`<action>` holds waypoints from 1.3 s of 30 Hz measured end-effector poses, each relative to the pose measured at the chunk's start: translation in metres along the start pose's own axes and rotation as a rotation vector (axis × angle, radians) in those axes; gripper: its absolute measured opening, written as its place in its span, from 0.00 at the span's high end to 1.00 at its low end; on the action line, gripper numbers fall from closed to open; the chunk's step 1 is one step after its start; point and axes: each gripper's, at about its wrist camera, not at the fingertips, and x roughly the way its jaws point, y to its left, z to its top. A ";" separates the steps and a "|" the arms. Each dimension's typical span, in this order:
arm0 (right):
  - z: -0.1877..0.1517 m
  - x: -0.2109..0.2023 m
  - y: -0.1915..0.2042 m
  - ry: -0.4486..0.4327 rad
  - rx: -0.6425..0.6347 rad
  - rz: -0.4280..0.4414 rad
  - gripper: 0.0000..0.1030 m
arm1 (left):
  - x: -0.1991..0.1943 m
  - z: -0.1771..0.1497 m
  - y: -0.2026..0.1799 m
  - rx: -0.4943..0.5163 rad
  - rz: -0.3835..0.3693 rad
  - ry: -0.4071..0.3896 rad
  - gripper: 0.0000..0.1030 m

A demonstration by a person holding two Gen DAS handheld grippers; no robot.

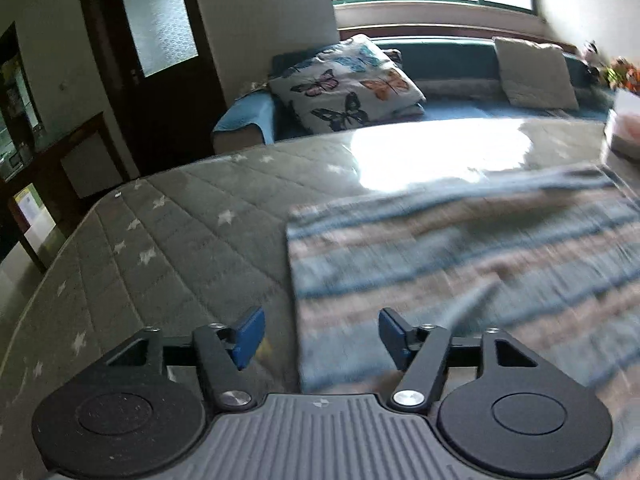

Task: Fold clothes

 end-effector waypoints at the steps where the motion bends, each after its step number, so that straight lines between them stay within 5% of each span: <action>1: -0.006 -0.005 0.004 0.008 -0.008 0.004 0.47 | -0.006 -0.006 -0.002 0.010 -0.003 -0.003 0.32; 8: -0.049 -0.045 0.026 0.013 -0.030 0.064 0.34 | -0.051 -0.044 -0.017 0.076 -0.018 -0.041 0.17; 18: -0.101 -0.085 0.083 0.008 -0.152 0.151 0.32 | -0.103 -0.090 -0.053 0.172 -0.068 -0.105 0.04; 28: -0.118 -0.112 0.106 -0.043 -0.249 0.127 0.22 | -0.130 -0.123 -0.077 0.308 -0.039 -0.195 0.02; 39: -0.136 -0.109 0.135 -0.059 -0.299 0.171 0.20 | -0.142 -0.125 -0.069 0.244 -0.061 -0.191 0.00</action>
